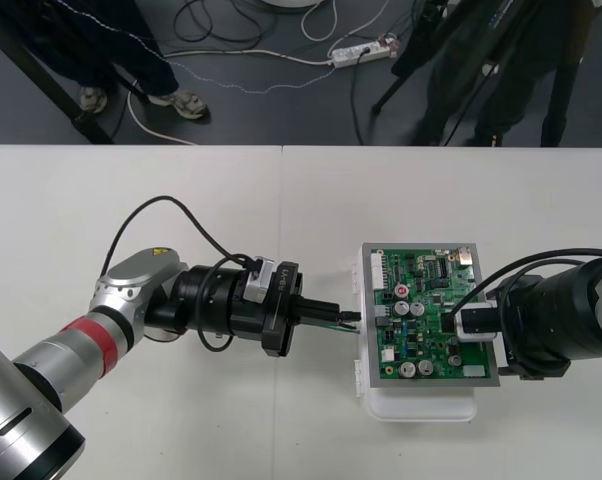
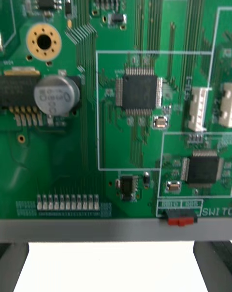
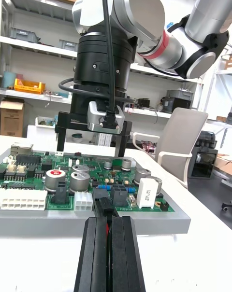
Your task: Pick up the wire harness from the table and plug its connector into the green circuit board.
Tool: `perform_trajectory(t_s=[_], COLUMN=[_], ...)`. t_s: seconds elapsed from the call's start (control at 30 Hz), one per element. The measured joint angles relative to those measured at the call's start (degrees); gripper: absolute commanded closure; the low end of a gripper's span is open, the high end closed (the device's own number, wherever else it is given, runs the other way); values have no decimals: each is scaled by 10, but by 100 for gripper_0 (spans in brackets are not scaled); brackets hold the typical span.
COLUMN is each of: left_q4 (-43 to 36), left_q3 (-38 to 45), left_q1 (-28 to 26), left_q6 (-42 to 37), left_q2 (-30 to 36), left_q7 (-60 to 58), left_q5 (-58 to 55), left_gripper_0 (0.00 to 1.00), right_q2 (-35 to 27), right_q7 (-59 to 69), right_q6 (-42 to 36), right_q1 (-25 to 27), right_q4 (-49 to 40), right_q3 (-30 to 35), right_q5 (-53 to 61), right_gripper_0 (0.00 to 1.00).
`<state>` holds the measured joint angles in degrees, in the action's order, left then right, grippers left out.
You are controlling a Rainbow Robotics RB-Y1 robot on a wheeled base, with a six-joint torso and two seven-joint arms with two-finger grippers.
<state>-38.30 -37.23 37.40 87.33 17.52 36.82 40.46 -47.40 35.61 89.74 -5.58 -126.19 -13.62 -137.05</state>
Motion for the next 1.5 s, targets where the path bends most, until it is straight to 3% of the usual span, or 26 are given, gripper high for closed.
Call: perform_trajectory(t_s=[0.93, 1.5], left_q4=[-10, -21], left_q3=[-15, -22], left_q1=[7, 8], left_q6=[-42, -45], left_q2=[-2, -2], left_q7=[0, 0], left_q5=[16, 12], left_gripper_0=[100, 100], right_q2=[10, 12], right_q7=[-11, -85], right_q6=[0, 0], right_q1=[-18, -25], right_q4=[34, 38], right_q3=[-2, -2], right_q5=[6, 17], right_gripper_0=[0, 0])
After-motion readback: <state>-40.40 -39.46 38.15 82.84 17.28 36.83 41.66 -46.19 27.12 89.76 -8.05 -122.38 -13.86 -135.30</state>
